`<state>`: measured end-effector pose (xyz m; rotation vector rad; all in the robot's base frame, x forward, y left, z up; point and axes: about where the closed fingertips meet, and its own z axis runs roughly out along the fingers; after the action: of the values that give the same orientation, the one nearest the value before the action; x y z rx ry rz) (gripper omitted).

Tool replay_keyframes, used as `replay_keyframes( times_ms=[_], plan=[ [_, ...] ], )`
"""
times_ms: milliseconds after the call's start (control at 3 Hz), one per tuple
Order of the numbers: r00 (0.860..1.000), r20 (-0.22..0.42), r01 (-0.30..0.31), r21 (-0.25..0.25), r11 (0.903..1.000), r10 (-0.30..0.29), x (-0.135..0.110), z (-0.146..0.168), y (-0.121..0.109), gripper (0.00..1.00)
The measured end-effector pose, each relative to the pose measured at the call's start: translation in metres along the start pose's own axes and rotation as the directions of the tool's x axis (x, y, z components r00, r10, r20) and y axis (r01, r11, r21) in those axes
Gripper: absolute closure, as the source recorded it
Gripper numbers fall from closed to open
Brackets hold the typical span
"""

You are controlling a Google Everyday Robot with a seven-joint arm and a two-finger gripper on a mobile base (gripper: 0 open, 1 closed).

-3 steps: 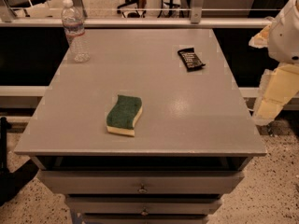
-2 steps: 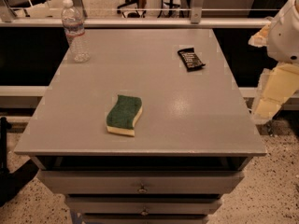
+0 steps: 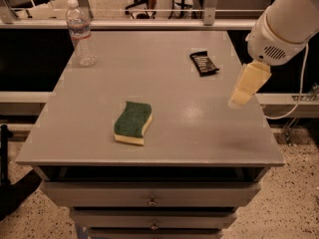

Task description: Pick rxbar chocolate

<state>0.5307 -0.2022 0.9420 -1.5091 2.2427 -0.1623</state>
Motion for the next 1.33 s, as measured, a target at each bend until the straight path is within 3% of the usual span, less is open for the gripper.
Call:
replay_keyframes(
  times_ms=[333,667,1333],
  plan=[
    [0.983,0.085,-0.164,0.04,0.9857,0.16,-0.031,0.053,-0.057,0.0],
    [0.957,0.136,-0.265,0.045,0.9633,0.257,-0.048,0.081,-0.089,0.0],
    [0.884,0.167,-0.443,-0.004,0.8967,0.437,-0.061,0.139,-0.133,0.0]
  ],
)
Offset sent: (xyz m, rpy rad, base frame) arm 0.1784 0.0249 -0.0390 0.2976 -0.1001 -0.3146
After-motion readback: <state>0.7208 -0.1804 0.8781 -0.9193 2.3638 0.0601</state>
